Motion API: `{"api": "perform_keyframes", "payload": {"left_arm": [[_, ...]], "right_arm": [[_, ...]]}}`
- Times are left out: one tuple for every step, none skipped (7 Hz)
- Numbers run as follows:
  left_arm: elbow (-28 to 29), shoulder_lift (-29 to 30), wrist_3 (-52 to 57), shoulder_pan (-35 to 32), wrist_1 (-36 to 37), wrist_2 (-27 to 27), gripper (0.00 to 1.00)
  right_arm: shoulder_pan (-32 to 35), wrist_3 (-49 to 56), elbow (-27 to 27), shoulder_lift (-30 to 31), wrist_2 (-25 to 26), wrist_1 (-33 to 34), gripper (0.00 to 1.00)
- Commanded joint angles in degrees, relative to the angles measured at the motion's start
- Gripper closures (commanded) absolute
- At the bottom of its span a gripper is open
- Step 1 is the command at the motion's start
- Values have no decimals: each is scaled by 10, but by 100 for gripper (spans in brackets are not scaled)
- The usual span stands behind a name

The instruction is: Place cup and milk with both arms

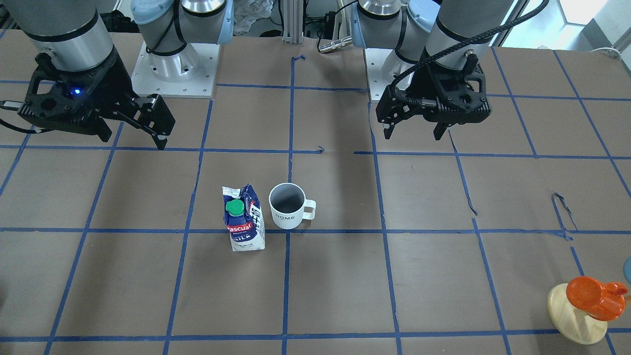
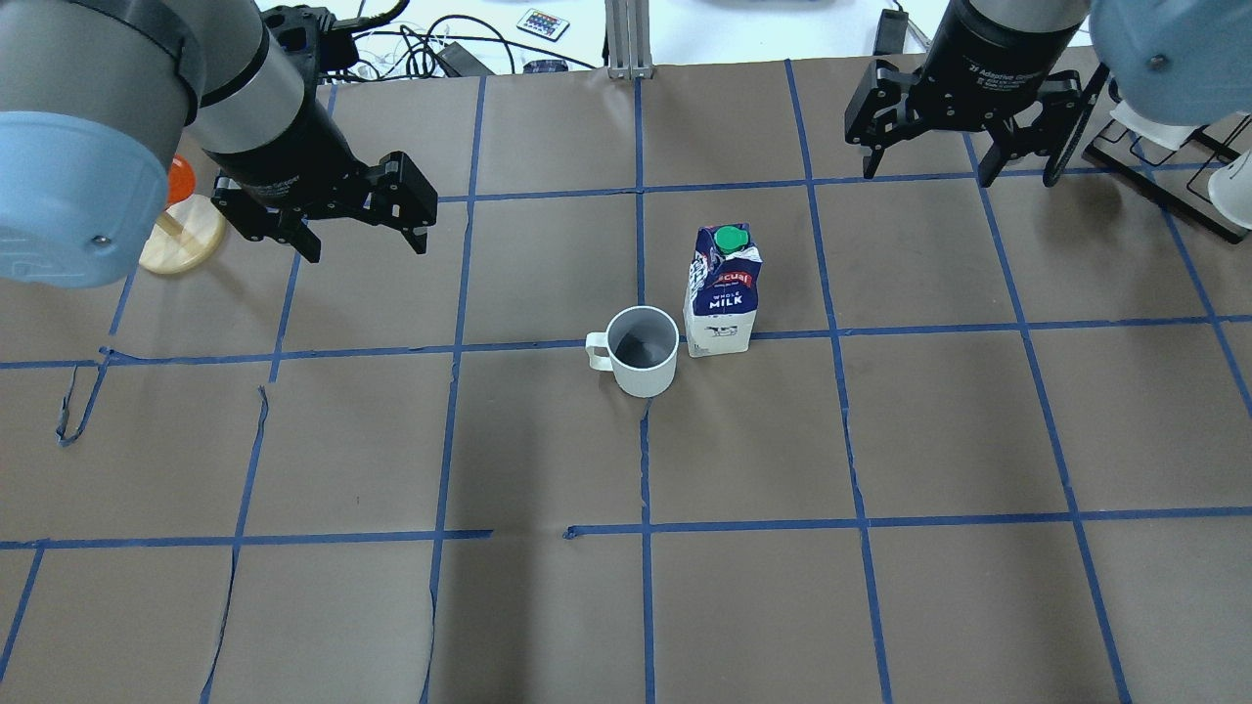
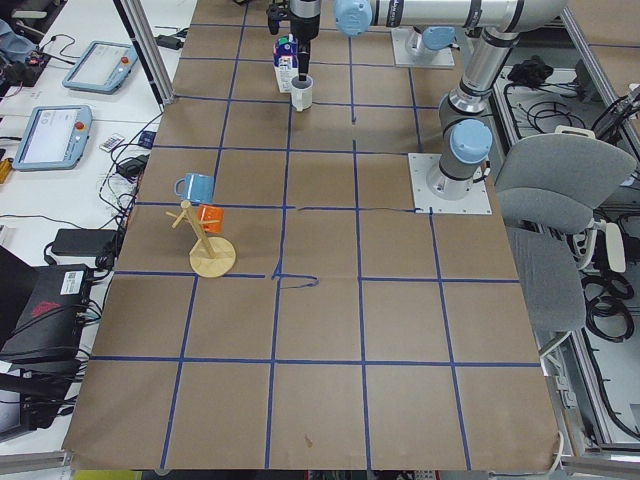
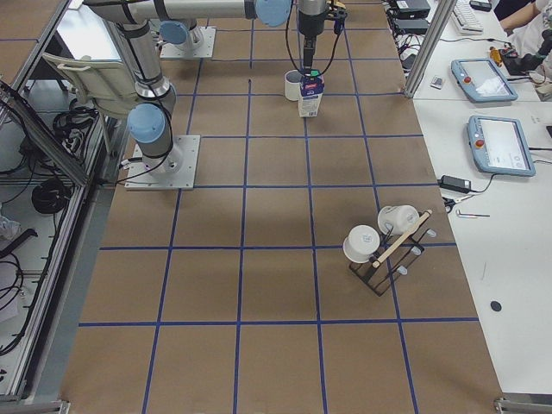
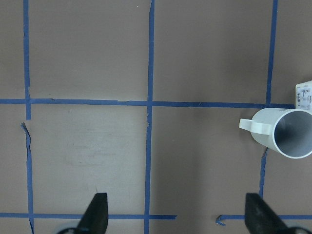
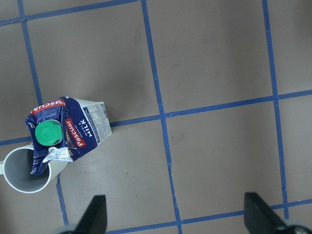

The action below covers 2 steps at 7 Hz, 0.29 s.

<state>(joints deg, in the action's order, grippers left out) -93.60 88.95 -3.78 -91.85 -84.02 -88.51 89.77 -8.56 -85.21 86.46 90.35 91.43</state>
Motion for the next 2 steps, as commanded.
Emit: {"api": "perform_keyframes", "payload": {"left_arm": [[0, 0, 0, 0, 0, 0, 0], [0, 0, 0, 0, 0, -1, 0]], "right_arm": [[0, 0, 0, 3, 0, -1, 0], [0, 0, 0, 3, 1, -2, 0]]}}
